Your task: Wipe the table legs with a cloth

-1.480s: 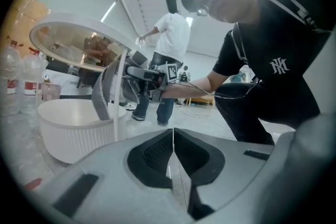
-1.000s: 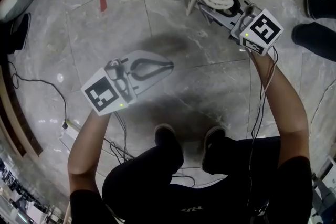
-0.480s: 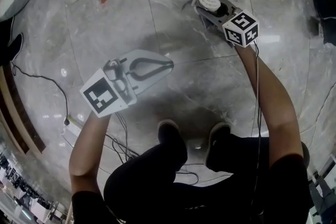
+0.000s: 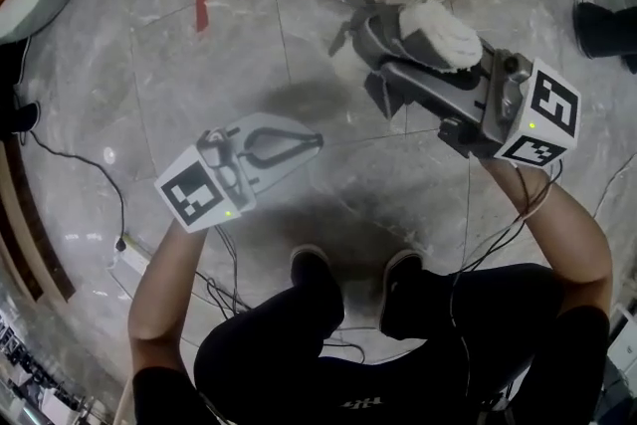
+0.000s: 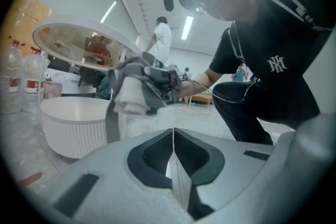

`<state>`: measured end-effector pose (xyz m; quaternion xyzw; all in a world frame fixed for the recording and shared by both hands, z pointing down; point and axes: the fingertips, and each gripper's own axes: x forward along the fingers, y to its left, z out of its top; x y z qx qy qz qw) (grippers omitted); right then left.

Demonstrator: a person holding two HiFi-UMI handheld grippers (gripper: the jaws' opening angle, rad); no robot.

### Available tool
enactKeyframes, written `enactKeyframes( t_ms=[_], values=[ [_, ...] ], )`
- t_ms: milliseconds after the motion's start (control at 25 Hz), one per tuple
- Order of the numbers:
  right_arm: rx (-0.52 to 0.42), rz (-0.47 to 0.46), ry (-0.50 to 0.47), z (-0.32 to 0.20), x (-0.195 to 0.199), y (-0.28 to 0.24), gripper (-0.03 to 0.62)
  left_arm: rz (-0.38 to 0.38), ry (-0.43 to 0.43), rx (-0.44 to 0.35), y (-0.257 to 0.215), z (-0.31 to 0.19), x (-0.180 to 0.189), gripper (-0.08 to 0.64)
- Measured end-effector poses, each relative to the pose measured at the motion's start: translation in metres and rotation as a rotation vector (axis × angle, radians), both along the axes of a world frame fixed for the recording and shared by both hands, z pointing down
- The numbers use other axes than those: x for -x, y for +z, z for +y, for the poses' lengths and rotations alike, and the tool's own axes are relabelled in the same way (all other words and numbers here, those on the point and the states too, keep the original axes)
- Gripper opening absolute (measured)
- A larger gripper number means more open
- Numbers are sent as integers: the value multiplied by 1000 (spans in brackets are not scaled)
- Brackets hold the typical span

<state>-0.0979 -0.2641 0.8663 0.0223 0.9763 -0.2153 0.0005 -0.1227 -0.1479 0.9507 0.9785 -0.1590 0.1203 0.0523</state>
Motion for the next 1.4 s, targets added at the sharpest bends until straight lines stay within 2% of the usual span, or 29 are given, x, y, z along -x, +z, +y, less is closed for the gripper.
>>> enactKeyframes(
  t_ms=[80,160,320,520,800,920,1040,1120,1320,1400],
  values=[
    [-23,-39,97,-24,-1,-32,117,9,-4,7,-1,-1,-1,6],
    [-39,-46,137,-39,-2,-45,117,18,-1,12,-1,0,-5,6],
    [-28,-7,149,-50,2,-38,117,8,27,-6,-3,0,-8,6],
    [-57,-29,149,-52,3,-23,115,8,16,18,-1,1,-4,6],
    [21,-16,174,-52,3,54,115,12,-1,43,10,8,0,6],
    [8,-79,190,-52,3,85,115,15,1,45,15,11,1,6],
    [9,-150,215,-54,2,91,113,10,7,62,24,15,2,6],
    [47,-97,224,-53,3,110,114,6,5,76,30,18,2,6],
    [190,212,240,-56,-4,228,114,26,2,86,31,17,-5,6],
    [245,298,303,-63,-15,269,114,31,9,87,31,18,-9,6]
  ],
)
